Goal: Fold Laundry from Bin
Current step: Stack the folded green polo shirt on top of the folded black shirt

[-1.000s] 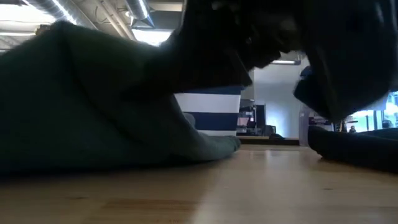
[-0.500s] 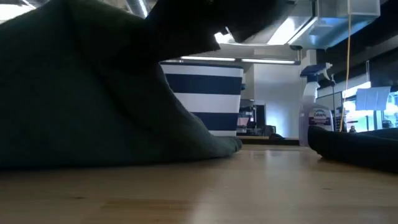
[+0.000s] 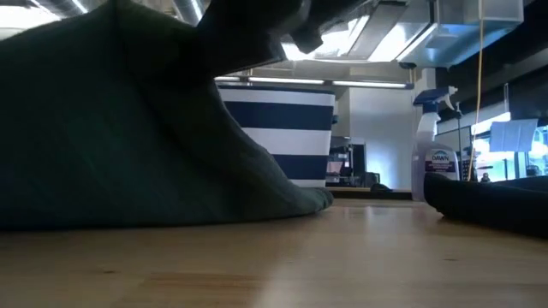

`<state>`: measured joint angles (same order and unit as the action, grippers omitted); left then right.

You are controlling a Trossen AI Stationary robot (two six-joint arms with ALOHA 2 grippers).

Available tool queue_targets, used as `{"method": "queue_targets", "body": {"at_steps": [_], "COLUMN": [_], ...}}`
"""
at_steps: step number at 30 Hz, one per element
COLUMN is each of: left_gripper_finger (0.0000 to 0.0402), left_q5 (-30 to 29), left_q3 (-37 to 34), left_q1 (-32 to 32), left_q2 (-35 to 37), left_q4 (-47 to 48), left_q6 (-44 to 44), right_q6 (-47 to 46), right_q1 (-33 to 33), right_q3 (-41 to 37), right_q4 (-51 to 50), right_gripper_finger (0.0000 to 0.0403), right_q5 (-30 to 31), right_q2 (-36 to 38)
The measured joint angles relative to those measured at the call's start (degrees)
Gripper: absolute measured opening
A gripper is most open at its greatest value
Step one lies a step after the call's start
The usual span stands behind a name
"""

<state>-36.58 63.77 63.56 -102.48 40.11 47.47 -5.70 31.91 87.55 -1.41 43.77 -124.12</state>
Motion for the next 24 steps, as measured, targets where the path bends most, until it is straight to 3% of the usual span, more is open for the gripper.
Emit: {"method": "queue_targets", "body": {"at_steps": [9,17,20,24], "left_gripper_finger": [0.0179,0.0179,0.0179,0.0179], "left_q5": [4.2,3.5,1.5,1.0], "left_q3": [0.0,2.3,5.1,7.1], "left_q1": [-1.6,-2.4,-2.8,-3.6], "left_q2": [0.0,0.0,0.0,0.0], "left_q4": [6.2,11.8,18.3,19.0], "left_q6": [12.0,11.3,15.0,21.4], "right_q6": [-0.3,-0.3,-0.4,-0.7], "right_q1": [-1.3,-3.8,-4.9,-6.3], "right_q3": [0.0,0.0,0.1,0.0], "right_q4": [-0.1,0.0,-0.7,-1.5], "right_gripper_finger": [0.0007,0.0007,0.0007,0.0007], "right_q5": [-1.8,-2.6,-3.3,-5.2], "right_q2": [0.0,1.5,2.3,2.8]}}
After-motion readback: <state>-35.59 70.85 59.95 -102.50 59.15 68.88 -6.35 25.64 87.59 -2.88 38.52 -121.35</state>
